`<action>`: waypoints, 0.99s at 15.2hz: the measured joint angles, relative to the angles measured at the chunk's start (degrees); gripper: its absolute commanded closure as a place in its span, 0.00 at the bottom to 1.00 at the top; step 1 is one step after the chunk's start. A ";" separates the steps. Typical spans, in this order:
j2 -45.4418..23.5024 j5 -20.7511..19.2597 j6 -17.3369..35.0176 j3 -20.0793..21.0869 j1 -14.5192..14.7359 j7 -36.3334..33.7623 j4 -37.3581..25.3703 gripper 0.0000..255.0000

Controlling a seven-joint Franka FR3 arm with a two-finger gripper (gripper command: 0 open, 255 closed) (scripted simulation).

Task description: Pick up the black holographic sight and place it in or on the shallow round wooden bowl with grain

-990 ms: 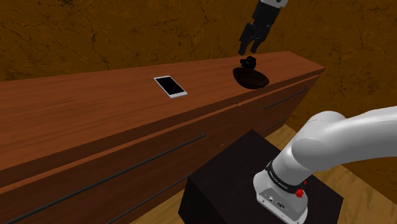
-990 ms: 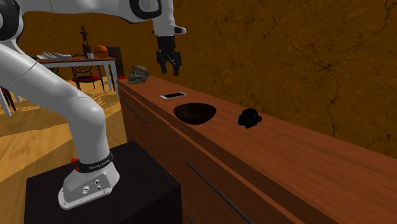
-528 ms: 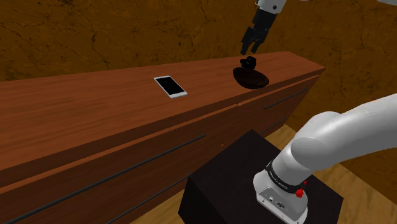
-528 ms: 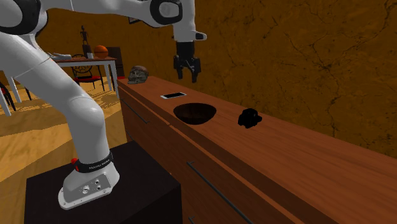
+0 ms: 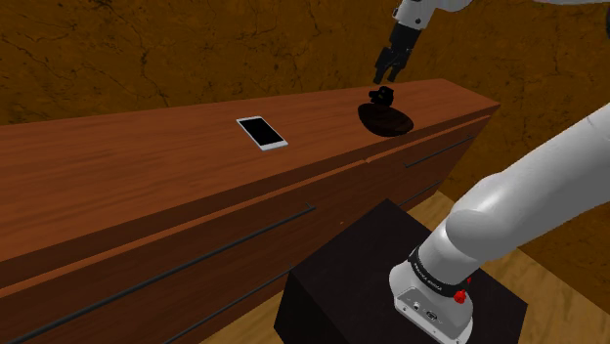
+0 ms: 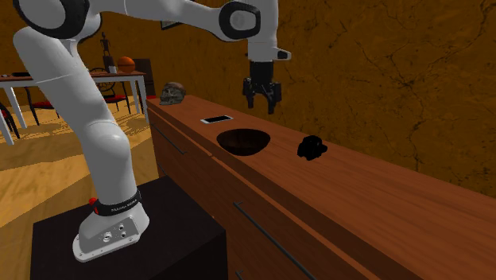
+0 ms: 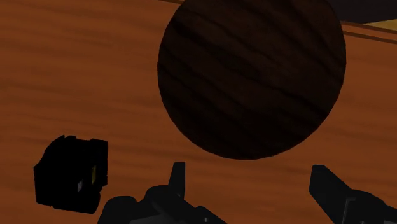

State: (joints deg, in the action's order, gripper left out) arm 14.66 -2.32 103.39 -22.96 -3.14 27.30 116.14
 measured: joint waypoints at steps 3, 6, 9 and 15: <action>-7.20 2.41 0.76 -3.01 -0.67 4.52 -5.24 0.00; -13.98 5.26 -0.26 -5.54 -2.14 9.28 -11.50 0.00; -20.99 8.55 -1.29 -7.28 -4.29 13.66 -17.73 0.00; -35.39 15.24 -5.32 -8.07 -10.31 19.80 -32.73 0.00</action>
State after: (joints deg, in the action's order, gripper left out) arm -20.73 12.92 98.07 -31.02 -13.45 47.09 83.41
